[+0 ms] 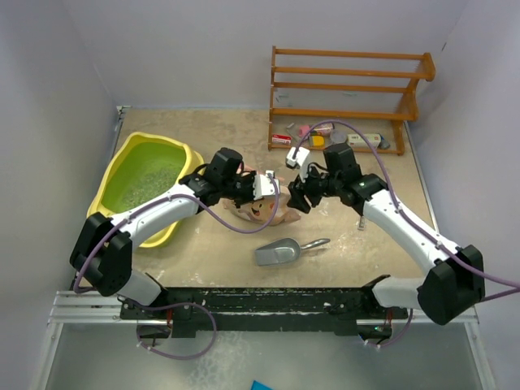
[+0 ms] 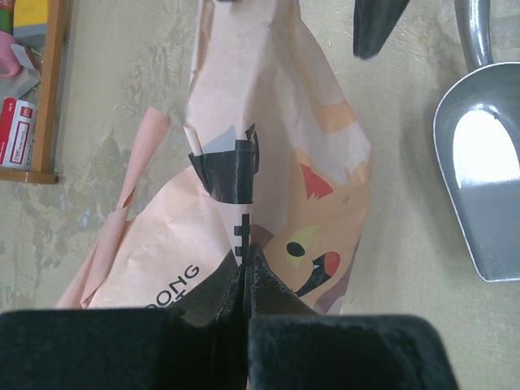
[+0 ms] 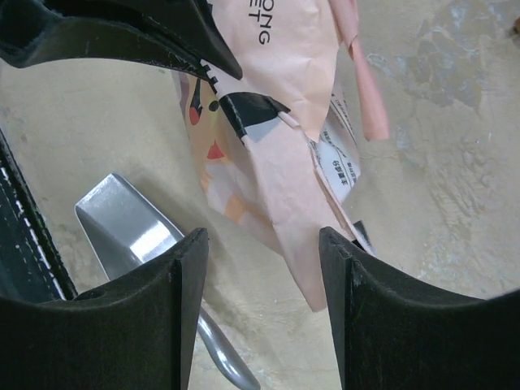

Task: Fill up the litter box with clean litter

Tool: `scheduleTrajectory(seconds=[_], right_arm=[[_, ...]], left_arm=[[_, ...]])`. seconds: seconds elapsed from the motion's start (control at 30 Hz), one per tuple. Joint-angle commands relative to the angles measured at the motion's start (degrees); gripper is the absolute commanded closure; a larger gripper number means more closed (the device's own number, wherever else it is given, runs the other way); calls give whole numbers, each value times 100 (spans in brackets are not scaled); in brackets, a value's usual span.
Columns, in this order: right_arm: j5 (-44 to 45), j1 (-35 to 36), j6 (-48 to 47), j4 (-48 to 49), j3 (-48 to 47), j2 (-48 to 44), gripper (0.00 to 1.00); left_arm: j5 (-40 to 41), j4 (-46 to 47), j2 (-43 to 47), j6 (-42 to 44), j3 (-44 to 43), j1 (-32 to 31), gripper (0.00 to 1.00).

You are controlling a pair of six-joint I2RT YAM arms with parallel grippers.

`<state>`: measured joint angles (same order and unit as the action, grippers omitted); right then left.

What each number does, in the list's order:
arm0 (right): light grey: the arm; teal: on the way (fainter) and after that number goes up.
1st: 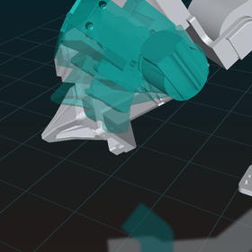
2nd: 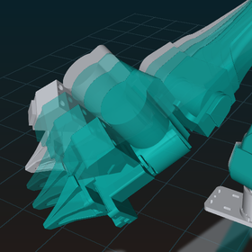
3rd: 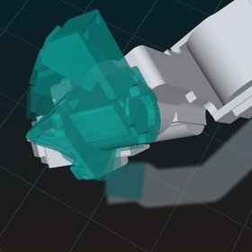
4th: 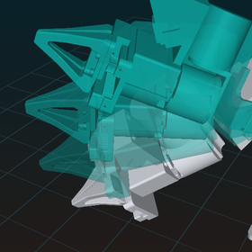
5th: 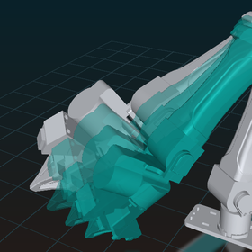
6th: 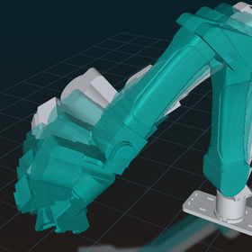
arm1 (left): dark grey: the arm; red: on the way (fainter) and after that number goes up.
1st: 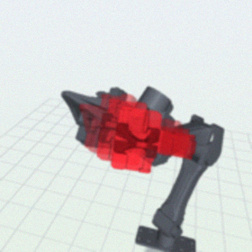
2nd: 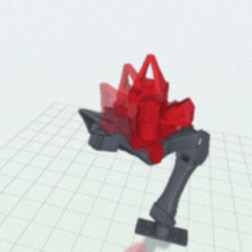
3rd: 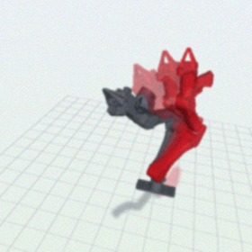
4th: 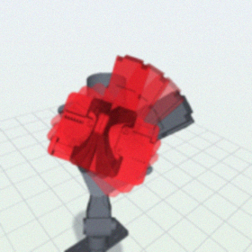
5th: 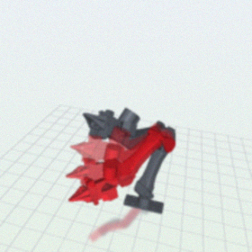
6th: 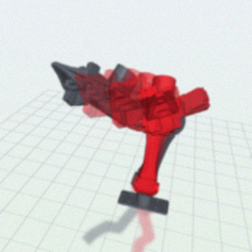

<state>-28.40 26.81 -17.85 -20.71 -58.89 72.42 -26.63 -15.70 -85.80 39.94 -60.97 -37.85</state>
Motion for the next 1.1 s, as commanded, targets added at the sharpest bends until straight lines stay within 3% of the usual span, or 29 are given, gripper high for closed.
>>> scheduleTrajectory(seconds=[0.0,0.13,0.23,0.27,0.33,0.37,0.57,0.7,0.77,0.87,0.93,1.0,1.03,1.07], right_arm=[[375,184,-344,177,-142,188,41],[727,282,-361,471,-39,483,41],[1036,322,-389,538,-11,667,47],[1083,325,-421,552,15,688,55],[1324,325,-372,649,35,675,97],[1327,325,-252,668,36,658,100],[1691,224,290,378,1,504,100],[1461,193,401,470,69,462,100],[1320,193,489,621,71,417,100],[1234,193,579,702,72,388,100],[1234,193,677,761,71,387,100],[1213,193,739,759,71,387,100],[1215,189,788,773,71,383,100],[1302,193,934,795,71,381,100]], left_arm=[[-79,366,355,-99,-132,-18,100],[-95,408,347,-148,-136,-12,100],[-56,373,342,-135,-154,-7,100],[-39,379,351,-135,-140,-12,100],[36,359,346,-109,-131,-7,100],[113,308,337,-72,-141,-4,100],[1353,169,398,79,-121,187,100],[1195,262,520,-75,-41,332,99],[991,278,529,-120,4,331,82],[1119,65,402,-102,-19,331,71],[1438,-193,232,-56,-91,331,70],[1900,-579,6,-31,-229,345,76],[2062,-805,-118,-48,-322,379,84],[2211,-1019,-242,-139,-433,451,100]])
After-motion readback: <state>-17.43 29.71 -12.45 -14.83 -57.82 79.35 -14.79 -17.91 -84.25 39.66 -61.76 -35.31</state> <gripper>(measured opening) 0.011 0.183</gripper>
